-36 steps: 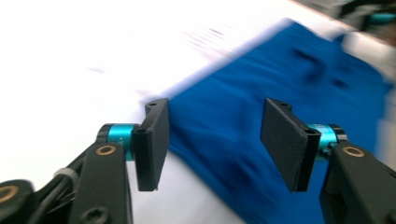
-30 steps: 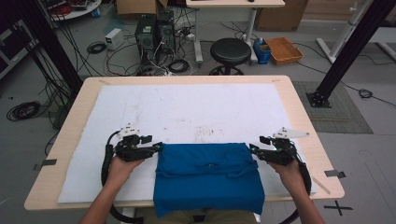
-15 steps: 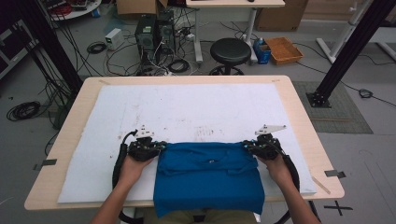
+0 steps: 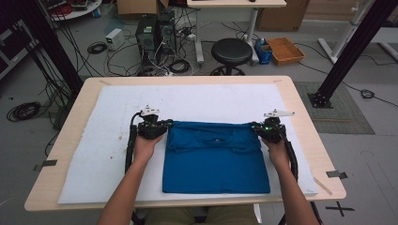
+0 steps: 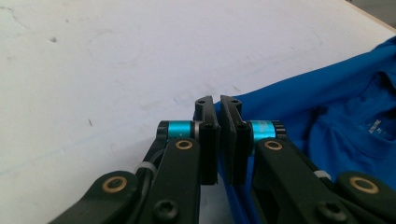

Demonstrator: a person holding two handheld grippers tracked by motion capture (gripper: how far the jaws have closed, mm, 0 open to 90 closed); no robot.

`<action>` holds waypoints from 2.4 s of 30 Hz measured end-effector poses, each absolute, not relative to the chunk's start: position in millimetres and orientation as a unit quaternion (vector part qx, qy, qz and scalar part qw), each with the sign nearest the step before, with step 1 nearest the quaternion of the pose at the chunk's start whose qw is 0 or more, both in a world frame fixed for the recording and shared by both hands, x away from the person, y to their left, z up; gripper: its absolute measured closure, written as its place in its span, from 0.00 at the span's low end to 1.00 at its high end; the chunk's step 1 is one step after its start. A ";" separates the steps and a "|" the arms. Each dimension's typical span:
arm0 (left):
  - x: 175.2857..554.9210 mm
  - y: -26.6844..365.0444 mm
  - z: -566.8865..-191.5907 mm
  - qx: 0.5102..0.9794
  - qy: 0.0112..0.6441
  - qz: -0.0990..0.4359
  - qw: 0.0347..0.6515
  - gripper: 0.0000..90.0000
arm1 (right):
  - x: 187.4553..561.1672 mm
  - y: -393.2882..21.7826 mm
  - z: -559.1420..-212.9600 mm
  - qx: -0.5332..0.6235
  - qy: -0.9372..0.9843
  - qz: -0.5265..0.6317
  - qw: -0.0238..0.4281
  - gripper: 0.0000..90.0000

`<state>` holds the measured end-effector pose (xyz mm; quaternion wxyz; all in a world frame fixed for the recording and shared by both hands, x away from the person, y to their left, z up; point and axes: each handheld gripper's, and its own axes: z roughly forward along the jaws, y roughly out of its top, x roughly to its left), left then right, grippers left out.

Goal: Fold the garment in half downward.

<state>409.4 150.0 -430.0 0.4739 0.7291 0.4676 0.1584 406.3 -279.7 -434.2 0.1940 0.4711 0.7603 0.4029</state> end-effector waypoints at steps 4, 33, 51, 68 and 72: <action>407.3 152.0 -429.3 0.725 0.471 0.156 0.477 0.75 | 406.8 -278.6 -435.2 0.480 0.758 0.393 0.202 0.76; 356.2 146.0 -448.4 0.785 0.355 0.162 0.480 0.94 | 370.7 -283.1 -439.4 0.419 0.796 0.417 0.130 0.93; 305.1 165.4 -433.2 0.813 0.282 0.106 0.498 0.98 | 310.0 -295.1 -433.7 0.303 0.833 0.455 0.085 0.96; 326.1 99.7 -430.7 0.841 0.289 0.071 0.453 0.57 | 314.6 -243.9 -432.8 0.324 0.844 0.422 0.061 0.67; 333.8 85.3 -441.1 0.859 0.296 0.060 0.413 0.67 | 318.7 -238.8 -437.2 0.318 0.856 0.405 0.053 0.88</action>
